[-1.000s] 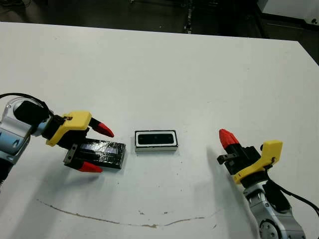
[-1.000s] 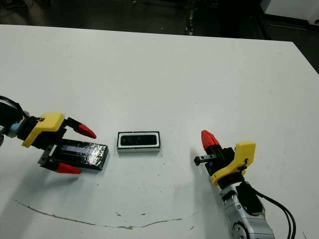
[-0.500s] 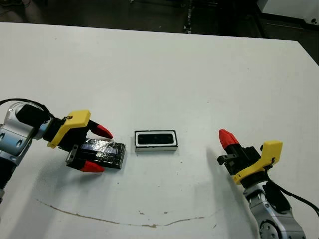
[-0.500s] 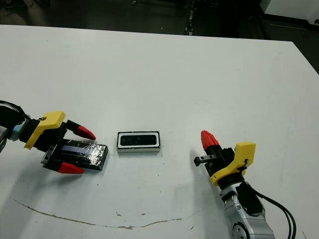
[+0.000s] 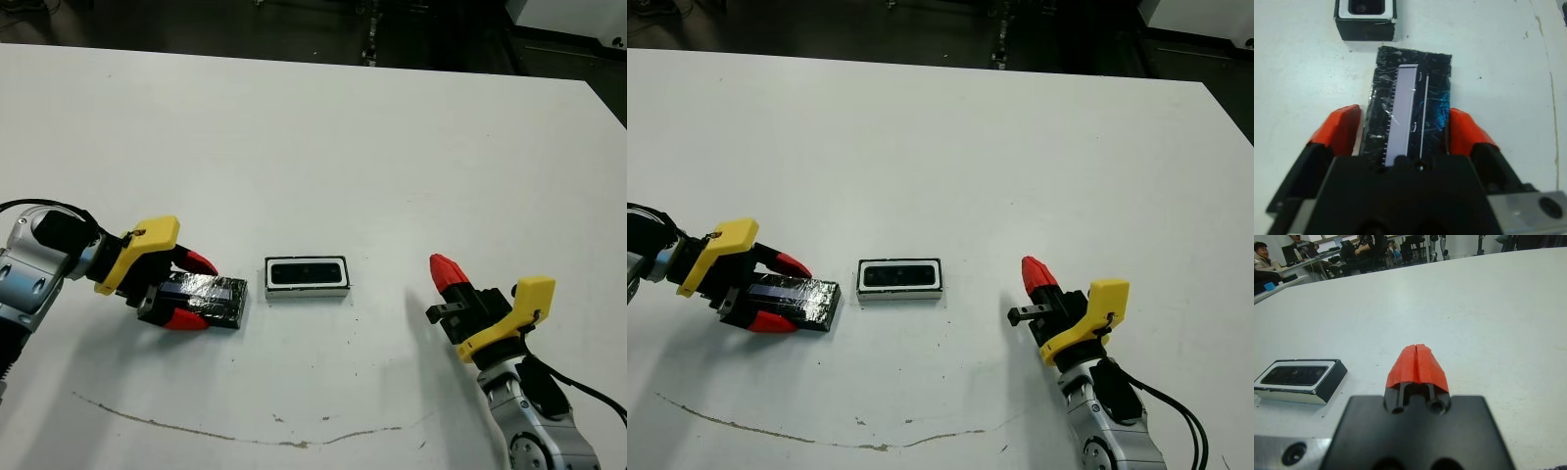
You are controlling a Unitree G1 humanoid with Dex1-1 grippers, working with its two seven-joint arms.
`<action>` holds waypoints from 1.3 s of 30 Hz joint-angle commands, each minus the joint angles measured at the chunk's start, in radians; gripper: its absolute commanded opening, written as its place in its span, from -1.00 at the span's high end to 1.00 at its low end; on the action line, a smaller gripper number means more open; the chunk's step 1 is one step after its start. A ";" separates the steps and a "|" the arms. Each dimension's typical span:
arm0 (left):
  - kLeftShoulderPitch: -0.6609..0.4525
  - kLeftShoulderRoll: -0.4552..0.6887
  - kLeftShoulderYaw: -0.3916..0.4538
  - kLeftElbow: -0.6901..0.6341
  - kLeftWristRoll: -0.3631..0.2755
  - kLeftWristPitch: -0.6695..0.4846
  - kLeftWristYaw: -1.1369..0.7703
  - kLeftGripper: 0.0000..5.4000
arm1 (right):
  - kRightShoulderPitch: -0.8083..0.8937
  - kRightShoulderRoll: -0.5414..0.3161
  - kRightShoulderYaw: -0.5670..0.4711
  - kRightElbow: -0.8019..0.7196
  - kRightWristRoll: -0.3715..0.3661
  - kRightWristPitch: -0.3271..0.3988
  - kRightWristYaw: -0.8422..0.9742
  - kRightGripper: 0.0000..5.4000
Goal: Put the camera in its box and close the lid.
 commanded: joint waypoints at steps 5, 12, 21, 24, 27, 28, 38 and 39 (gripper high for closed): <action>0.004 0.031 -0.023 -0.022 0.040 -0.020 -0.019 -0.17 | 0.005 -0.013 -0.008 0.000 0.008 0.013 -0.002 1.00; 0.009 0.024 -0.010 -0.020 0.023 0.028 -0.002 -0.17 | 0.008 -0.014 -0.006 0.001 -0.003 0.002 -0.003 1.00; -0.022 -0.003 0.064 0.034 -0.064 0.130 0.034 -0.17 | 0.013 -0.013 -0.005 -0.004 0.001 0.011 -0.004 1.00; -0.049 -0.015 0.088 0.063 -0.087 0.131 0.026 -0.17 | 0.014 -0.012 -0.003 -0.006 -0.002 0.010 -0.006 1.00; -0.069 -0.040 0.113 0.083 -0.109 0.129 0.044 -0.17 | 0.015 -0.013 -0.001 -0.005 -0.003 0.005 -0.002 1.00; -0.073 -0.047 0.118 0.084 -0.111 0.126 0.054 -0.17 | 0.015 -0.014 0.000 -0.004 -0.004 0.004 -0.001 1.00; -0.120 -0.150 0.097 0.112 -0.110 0.133 0.108 -0.17 | 0.025 -0.013 0.009 -0.008 -0.018 -0.003 -0.004 1.00; -0.122 -0.165 0.095 0.119 -0.109 0.118 0.108 -0.17 | 0.025 -0.013 0.010 -0.008 -0.019 -0.005 -0.002 1.00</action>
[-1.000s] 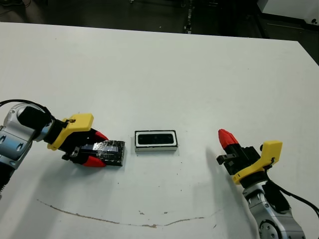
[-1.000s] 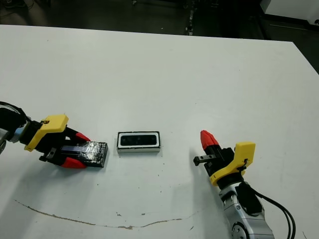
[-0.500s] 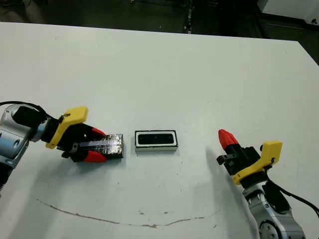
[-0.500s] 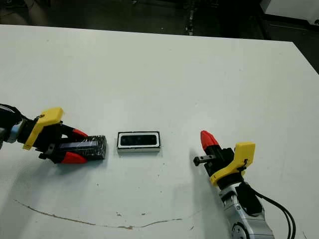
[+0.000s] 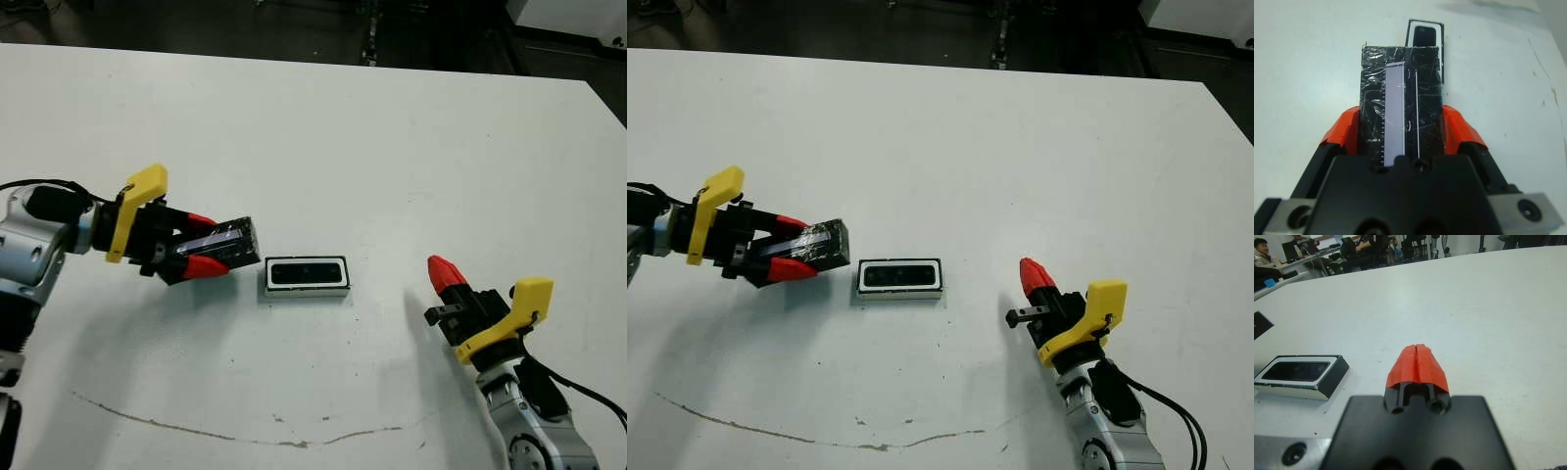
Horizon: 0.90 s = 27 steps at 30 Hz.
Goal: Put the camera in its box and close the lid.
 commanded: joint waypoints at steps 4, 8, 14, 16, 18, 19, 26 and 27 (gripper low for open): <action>-0.020 -0.080 -0.022 0.046 0.005 -0.040 0.006 -0.17 | 0.014 -0.011 -0.005 -0.001 -0.007 -0.006 -0.003 1.00; -0.032 -0.117 -0.045 0.069 0.019 -0.034 0.013 -0.17 | 0.014 -0.011 -0.006 -0.001 -0.005 -0.004 -0.003 1.00; -0.027 -0.168 -0.064 0.116 0.030 -0.070 0.024 -0.17 | 0.013 -0.014 -0.005 0.002 -0.008 -0.010 0.002 1.00; -0.016 -0.178 -0.071 0.118 0.042 -0.087 0.032 -0.17 | 0.014 -0.014 -0.004 0.001 -0.011 -0.011 0.000 1.00; -0.003 -0.184 -0.075 0.115 0.048 -0.103 0.039 -0.17 | 0.015 -0.013 -0.004 -0.002 -0.011 -0.007 -0.003 1.00; 0.003 -0.186 -0.078 0.114 0.051 -0.109 0.042 -0.17 | 0.015 -0.013 -0.004 -0.003 -0.010 -0.003 -0.004 1.00; 0.025 -0.196 -0.093 0.122 0.060 -0.105 0.043 -0.17 | 0.014 -0.013 -0.004 0.008 -0.009 -0.022 0.010 1.00; 0.025 -0.196 -0.095 0.123 0.062 -0.105 0.045 -0.17 | 0.013 -0.012 -0.005 0.007 -0.007 -0.019 0.009 1.00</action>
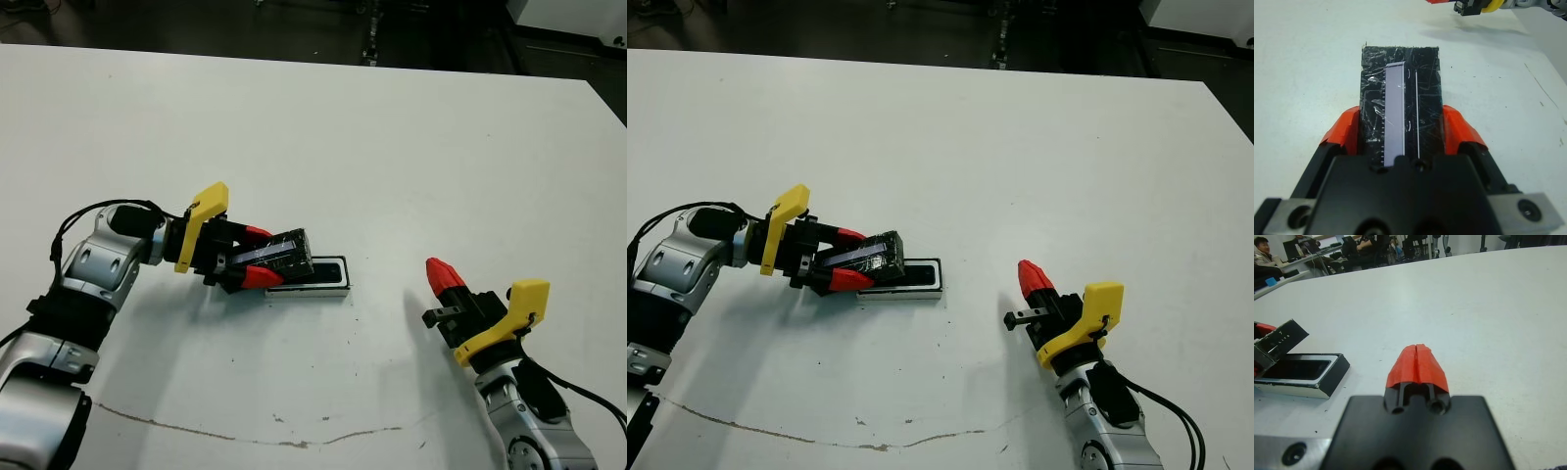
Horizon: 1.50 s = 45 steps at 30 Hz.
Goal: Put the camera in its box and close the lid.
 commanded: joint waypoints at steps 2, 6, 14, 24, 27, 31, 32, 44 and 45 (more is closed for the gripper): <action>0.038 -0.015 -0.029 0.018 0.026 -0.004 0.010 -0.17 | 0.009 -0.012 -0.006 0.004 -0.002 -0.007 -0.001 1.00; 0.036 -0.026 -0.030 0.038 0.024 -0.021 0.005 -0.17 | 0.008 -0.013 -0.003 0.005 -0.011 -0.015 -0.001 1.00; 0.043 -0.033 -0.025 0.042 0.017 -0.042 0.007 -0.17 | 0.006 -0.014 -0.004 0.003 -0.008 -0.001 -0.003 1.00; 0.053 -0.040 -0.030 0.014 0.006 -0.003 0.014 -0.17 | -0.001 -0.014 -0.005 0.006 -0.003 0.002 -0.001 1.00; 0.057 -0.045 -0.031 0.010 0.001 0.010 0.016 -0.17 | 0.000 -0.013 -0.004 0.000 -0.006 0.010 -0.010 1.00; 0.058 -0.052 -0.032 0.012 -0.004 0.011 0.010 -0.17 | 0.000 -0.014 -0.002 -0.003 -0.007 0.012 -0.014 1.00; 0.058 -0.054 -0.032 0.012 -0.005 0.008 0.008 -0.17 | 0.001 -0.015 -0.001 -0.003 -0.010 0.011 -0.015 1.00; 0.085 -0.055 -0.041 -0.045 -0.048 0.076 -0.026 -0.17 | 0.006 -0.010 0.001 -0.003 0.004 0.011 -0.011 1.00; 0.090 -0.057 -0.040 -0.049 -0.052 0.071 -0.029 -0.17 | 0.006 -0.010 0.001 -0.004 0.006 0.014 -0.011 1.00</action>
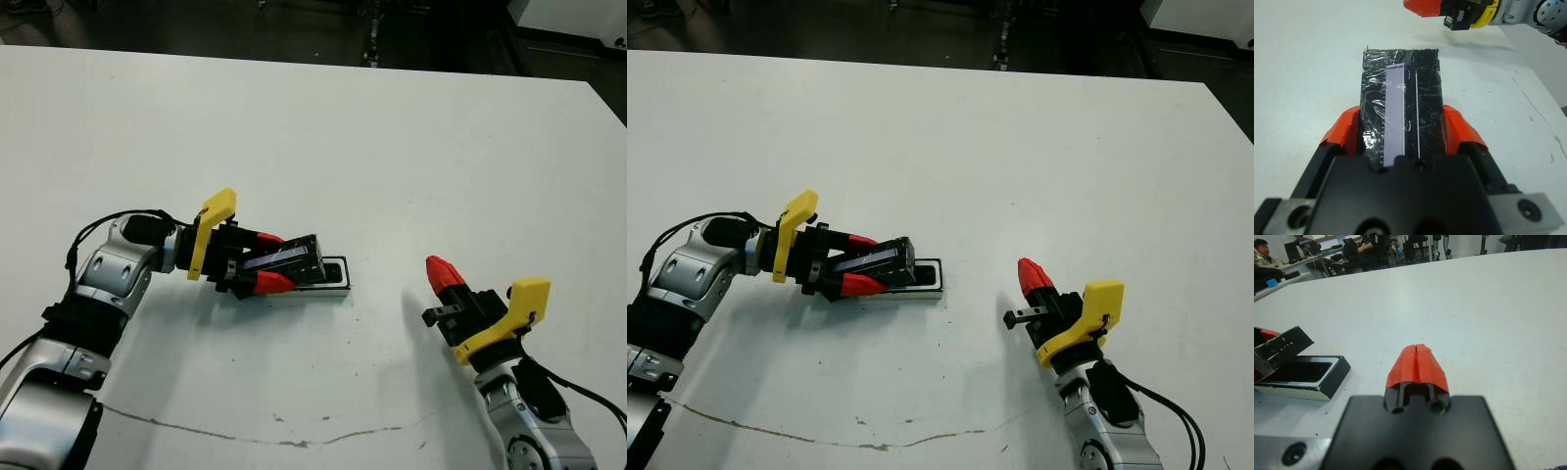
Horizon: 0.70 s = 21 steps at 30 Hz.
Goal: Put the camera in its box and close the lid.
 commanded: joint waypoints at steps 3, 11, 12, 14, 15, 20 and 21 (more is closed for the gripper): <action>0.073 -0.017 -0.036 -0.017 -0.013 0.003 -0.034 -0.17 | 0.011 -0.011 -0.001 -0.001 0.001 0.010 -0.004 1.00; 0.100 -0.033 -0.055 -0.032 0.023 -0.046 0.029 -0.17 | 0.014 -0.011 0.000 -0.003 0.004 0.014 -0.006 1.00; 0.105 -0.038 -0.059 -0.032 0.035 -0.070 0.046 -0.17 | 0.015 -0.011 -0.001 -0.004 0.006 0.014 -0.005 1.00; 0.113 -0.049 -0.066 -0.035 0.053 -0.094 0.077 -0.17 | 0.016 -0.011 0.000 -0.005 0.006 0.014 -0.005 1.00; 0.116 -0.056 -0.072 -0.039 0.061 -0.100 0.094 -0.17 | 0.017 -0.012 0.001 -0.006 0.003 0.014 -0.007 1.00; 0.109 -0.091 -0.109 -0.050 0.097 -0.106 0.149 -0.17 | 0.021 -0.013 0.004 -0.007 0.000 0.008 -0.004 1.00; 0.108 -0.095 -0.115 -0.052 0.101 -0.102 0.157 -0.17 | 0.022 -0.013 0.005 -0.007 -0.001 0.005 -0.003 1.00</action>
